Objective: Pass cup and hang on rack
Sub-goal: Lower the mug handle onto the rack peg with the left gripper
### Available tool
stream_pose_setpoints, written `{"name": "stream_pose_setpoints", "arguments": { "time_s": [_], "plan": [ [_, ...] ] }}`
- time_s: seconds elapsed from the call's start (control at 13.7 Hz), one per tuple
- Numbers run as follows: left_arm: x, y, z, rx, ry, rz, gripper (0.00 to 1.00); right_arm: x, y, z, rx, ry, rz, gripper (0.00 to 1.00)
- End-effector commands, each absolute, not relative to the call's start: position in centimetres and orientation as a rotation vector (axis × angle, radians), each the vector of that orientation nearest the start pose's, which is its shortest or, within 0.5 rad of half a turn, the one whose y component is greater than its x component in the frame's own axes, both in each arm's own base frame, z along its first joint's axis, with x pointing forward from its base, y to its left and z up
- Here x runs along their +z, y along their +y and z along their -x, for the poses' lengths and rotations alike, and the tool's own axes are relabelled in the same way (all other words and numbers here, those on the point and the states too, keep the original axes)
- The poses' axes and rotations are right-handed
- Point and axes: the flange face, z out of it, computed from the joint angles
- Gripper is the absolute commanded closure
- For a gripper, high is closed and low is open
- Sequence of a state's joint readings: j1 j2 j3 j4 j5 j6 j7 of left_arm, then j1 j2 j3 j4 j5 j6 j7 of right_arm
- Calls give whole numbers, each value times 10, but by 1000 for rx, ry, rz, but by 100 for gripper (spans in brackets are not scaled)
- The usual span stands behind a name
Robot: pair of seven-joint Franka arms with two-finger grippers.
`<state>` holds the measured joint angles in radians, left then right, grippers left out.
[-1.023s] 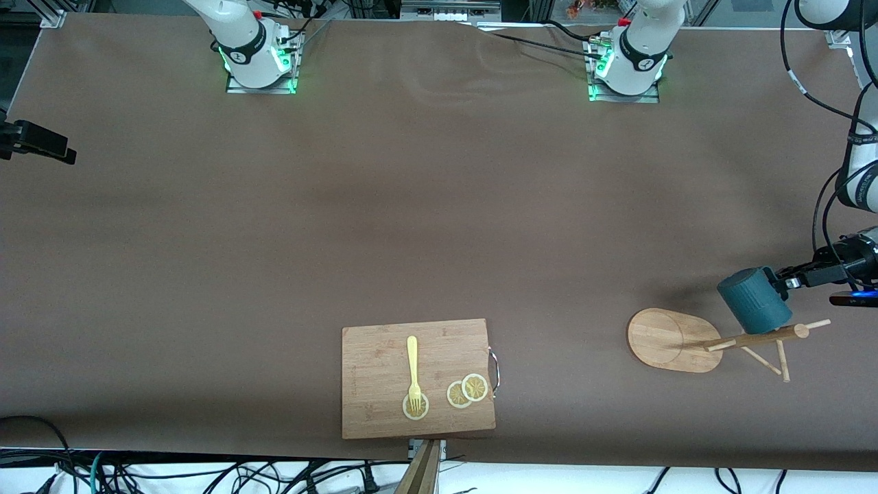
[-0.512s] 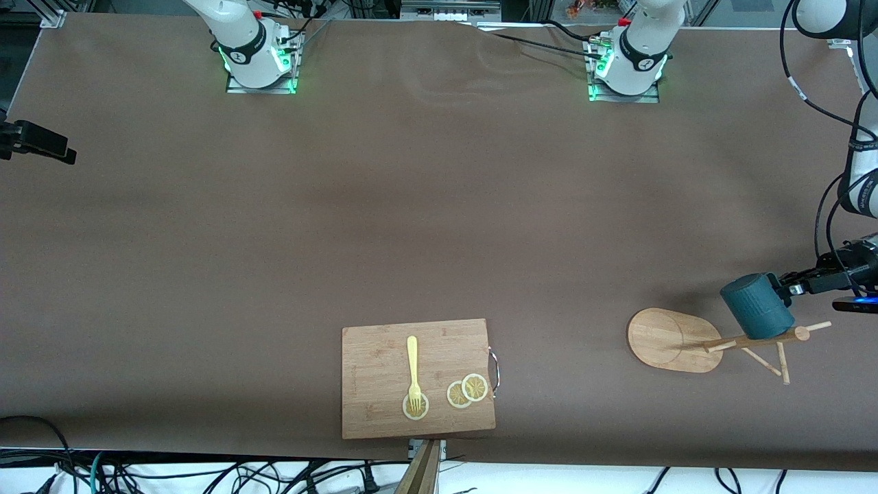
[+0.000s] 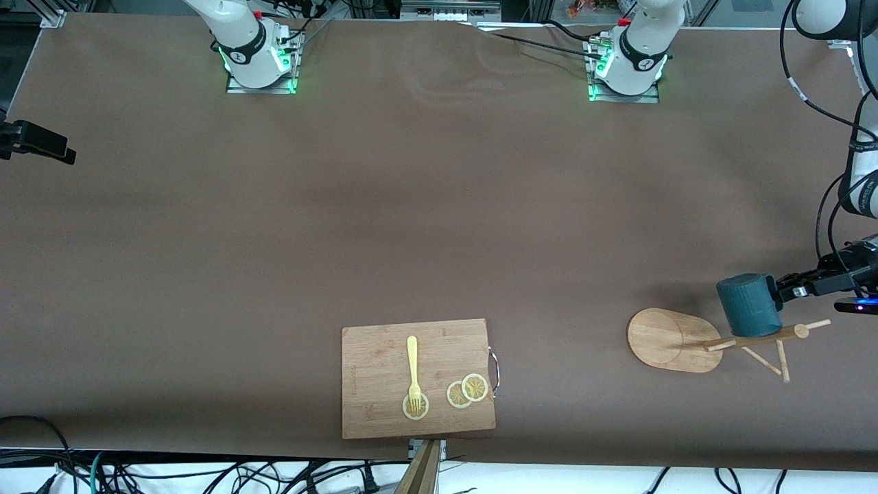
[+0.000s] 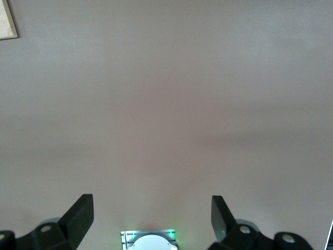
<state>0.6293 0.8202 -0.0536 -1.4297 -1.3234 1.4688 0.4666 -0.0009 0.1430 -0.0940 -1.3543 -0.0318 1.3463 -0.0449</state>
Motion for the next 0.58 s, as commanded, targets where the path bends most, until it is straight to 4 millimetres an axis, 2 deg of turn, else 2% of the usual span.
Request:
{"name": "stream_pose_setpoints", "arguments": {
  "time_s": [0.0, 0.29, 0.51],
  "plan": [
    [251, 288, -637, 111, 494, -1565, 0, 627, -58, -570, 230, 96, 3150, 0],
    [250, 293, -634, 113, 492, -1576, 0, 626, -60, -570, 231, 99, 3145, 0],
    [246, 298, -623, 56, 471, -1677, 0, 627, -61, -570, 229, 104, 3146, 0]
  ]
}}
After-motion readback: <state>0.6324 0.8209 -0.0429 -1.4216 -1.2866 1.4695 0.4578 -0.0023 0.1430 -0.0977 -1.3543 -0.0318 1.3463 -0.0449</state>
